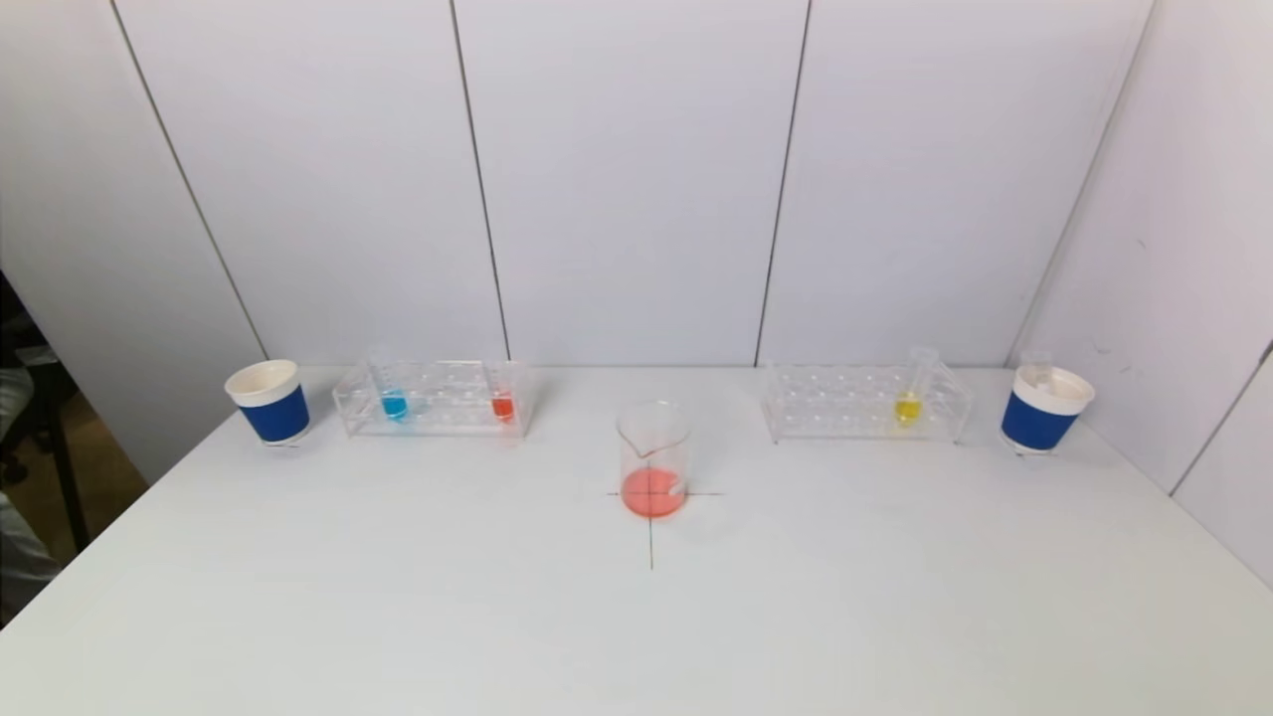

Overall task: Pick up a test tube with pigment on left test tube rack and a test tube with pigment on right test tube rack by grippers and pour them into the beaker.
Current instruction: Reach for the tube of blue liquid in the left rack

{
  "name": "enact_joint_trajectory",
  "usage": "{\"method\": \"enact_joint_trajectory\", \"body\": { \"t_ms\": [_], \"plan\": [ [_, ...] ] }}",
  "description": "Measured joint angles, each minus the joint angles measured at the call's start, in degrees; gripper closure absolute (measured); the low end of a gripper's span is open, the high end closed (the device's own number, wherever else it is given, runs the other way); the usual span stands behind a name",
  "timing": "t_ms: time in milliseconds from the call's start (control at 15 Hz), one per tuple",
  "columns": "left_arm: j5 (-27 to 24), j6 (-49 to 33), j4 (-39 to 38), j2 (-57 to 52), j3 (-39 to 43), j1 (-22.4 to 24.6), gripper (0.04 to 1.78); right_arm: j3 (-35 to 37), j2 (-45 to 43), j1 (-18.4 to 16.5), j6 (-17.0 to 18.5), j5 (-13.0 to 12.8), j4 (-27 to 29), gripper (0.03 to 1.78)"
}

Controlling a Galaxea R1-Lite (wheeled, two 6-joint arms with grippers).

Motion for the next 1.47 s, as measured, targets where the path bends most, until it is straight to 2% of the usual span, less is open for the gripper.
{"method": "enact_joint_trajectory", "body": {
  "t_ms": [1467],
  "plan": [
    [0.0,-0.3,0.0,0.0,0.0,0.0,0.09,0.0,0.0,0.0,0.0,0.0,0.0,0.04]
  ]
}}
